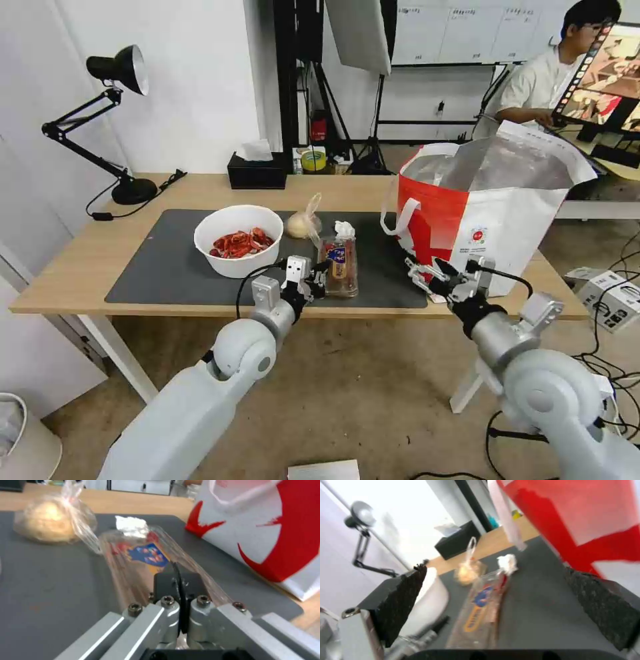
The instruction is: Pick up the trash from the table and place it into the takeout bag.
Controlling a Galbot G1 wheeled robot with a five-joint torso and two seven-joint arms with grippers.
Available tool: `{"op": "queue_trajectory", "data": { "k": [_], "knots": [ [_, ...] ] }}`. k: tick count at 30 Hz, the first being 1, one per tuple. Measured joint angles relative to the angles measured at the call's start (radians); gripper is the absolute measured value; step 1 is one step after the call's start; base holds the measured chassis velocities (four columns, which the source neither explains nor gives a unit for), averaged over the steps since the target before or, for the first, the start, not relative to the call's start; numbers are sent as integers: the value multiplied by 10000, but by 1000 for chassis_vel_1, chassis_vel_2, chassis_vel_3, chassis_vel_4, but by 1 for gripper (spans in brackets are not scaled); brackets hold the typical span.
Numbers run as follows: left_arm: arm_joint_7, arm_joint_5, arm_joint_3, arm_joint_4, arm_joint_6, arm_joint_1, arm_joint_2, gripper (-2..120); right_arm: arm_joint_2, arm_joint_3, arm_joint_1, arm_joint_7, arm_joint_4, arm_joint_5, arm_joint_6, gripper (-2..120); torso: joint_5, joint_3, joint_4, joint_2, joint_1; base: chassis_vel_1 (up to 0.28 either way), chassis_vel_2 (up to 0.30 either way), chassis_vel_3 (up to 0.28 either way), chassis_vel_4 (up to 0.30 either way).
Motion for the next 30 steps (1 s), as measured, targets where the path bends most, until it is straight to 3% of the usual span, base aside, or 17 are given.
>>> {"op": "queue_trajectory", "data": {
  "k": [17,30],
  "knots": [
    [-123,-10,502,501,-425,-256,-130,0,336,-1227,1880,1017,-1662,1949,-39,100,0,1,0,-1,0,0,0,0,0],
    [-379,12,528,801,-584,-443,-372,0,739,-2127,3044,1212,-2802,1942,-358,100,0,1,0,-1,1,0,0,0,0]
  ]
}}
